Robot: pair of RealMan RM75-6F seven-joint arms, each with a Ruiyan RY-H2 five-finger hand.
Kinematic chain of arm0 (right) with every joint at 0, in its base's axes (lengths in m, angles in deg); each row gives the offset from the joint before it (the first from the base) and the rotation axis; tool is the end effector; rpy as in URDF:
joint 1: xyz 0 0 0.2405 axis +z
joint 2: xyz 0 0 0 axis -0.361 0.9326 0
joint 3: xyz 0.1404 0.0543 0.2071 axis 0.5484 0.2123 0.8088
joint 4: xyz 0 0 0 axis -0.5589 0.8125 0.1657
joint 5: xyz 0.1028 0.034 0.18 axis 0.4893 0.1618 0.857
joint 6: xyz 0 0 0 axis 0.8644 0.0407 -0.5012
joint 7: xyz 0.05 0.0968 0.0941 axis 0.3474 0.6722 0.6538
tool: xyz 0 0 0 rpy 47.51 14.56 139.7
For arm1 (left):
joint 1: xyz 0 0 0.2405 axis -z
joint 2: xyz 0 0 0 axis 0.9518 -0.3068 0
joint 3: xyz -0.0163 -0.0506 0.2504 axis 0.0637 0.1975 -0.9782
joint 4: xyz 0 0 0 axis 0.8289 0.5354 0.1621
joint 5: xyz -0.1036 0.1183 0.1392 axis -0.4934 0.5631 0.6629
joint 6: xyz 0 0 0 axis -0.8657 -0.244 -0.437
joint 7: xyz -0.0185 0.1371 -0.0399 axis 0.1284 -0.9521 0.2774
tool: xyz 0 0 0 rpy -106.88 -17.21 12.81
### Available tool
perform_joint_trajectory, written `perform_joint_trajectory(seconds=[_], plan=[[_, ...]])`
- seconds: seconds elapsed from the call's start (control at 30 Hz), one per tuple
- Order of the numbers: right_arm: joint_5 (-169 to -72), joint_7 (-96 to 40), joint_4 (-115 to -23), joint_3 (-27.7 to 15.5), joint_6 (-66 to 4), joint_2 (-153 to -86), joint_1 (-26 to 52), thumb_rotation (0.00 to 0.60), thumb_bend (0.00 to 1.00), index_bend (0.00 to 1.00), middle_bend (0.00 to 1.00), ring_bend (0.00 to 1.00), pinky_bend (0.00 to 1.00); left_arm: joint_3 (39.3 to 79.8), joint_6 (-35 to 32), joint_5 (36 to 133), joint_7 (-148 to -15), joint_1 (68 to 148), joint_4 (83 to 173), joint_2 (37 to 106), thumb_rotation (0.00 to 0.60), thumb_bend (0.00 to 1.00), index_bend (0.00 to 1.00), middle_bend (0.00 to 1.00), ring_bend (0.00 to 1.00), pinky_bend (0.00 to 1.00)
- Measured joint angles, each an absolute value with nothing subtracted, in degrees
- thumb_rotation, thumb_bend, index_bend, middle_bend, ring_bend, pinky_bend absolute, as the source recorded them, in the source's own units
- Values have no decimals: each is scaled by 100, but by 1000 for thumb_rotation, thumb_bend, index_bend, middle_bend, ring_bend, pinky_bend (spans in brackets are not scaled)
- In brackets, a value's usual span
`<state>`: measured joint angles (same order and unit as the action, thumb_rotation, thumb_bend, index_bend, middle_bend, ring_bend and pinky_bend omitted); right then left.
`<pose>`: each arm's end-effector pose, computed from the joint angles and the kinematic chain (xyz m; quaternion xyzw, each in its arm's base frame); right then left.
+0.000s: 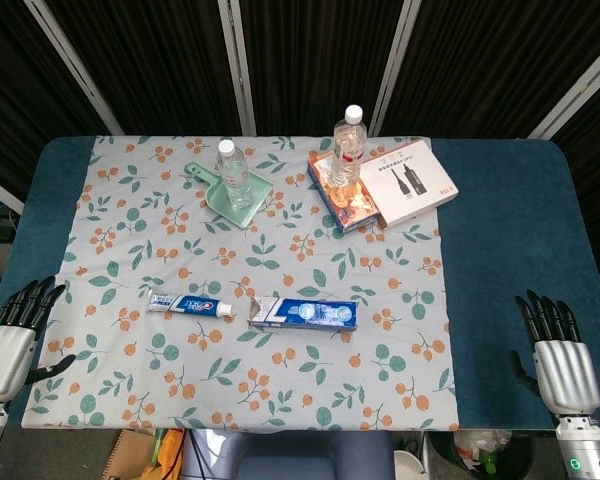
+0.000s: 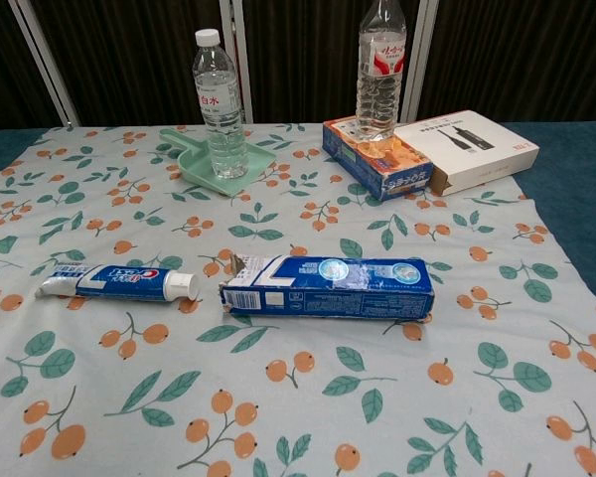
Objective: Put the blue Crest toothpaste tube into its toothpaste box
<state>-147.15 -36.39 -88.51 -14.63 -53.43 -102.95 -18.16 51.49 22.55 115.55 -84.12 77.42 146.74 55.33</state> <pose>-0.2995 -0.1662 0.1387 0.6160 -0.3667 0.3762 0.5870 -0.2941 0.1721 0.1370 -0.6302 -0.3540 -0.4074 0.5581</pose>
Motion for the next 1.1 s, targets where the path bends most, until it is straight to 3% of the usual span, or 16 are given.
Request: perform_joint_trajectory(seconds=[0.37,0.63,0.9,1.1], plan=[[-14749,-3604,-8906,-1489,-5326,-10287,-1813,600,431,0,1,0,0,5147,2261,11565,-8441,7740,14685,5535,600,14,27,0,7,101],[-14830,-3582,-9484,-1435,-5071,-10259,-1593,600,415,0,1,0,0,5154,2192,11517,-8419,7762,14683,5544,600,14,26,0,6,101],[-14326,-3846,-10604,-1128,-3761,-10347,-771,600,391,0,1,0,0,5152,2102,11465,-8405,7788,14711,5533,600,14,25,0,6,101],[-13528,-4583,-10856,-788,-2707,-10920,167,600,388,0,1,0,0,5143,2074,11436,-8358,7789,14744,5492,600,13,24,0,7,101]])
